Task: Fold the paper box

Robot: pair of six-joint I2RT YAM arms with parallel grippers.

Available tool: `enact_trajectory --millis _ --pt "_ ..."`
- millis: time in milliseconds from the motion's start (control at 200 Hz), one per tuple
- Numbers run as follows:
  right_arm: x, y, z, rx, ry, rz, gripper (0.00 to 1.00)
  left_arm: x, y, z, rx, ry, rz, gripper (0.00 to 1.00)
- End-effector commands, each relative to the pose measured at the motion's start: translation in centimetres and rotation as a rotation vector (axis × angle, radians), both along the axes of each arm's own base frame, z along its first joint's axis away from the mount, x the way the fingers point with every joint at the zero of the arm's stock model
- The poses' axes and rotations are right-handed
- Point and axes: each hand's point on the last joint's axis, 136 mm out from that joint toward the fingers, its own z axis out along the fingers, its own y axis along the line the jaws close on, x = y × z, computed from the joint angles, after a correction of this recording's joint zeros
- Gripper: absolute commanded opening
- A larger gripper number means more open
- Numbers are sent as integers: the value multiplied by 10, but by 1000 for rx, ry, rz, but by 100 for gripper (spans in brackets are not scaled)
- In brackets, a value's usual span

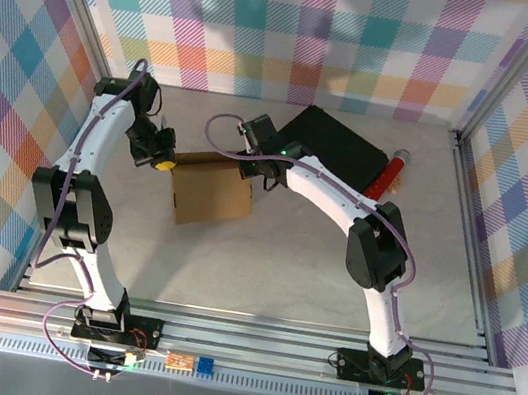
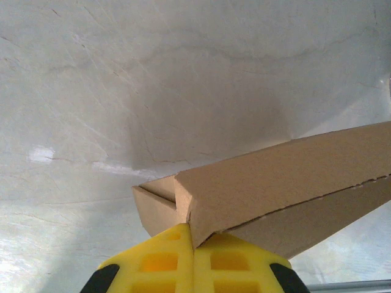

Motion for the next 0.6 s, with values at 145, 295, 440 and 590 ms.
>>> enact_trajectory --millis 145,295,440,590 --pt "-17 -18 -54 -170 101 -1 0 6 -22 17 -124 11 46 0" --pt "-18 -15 -54 -176 89 9 0 7 -26 19 -140 15 51 0" --pt "-17 -13 -50 -171 75 15 0 5 -31 20 -138 32 35 0" --pt "-15 -12 -44 -162 64 16 0 -7 -31 13 -86 82 -3 0"
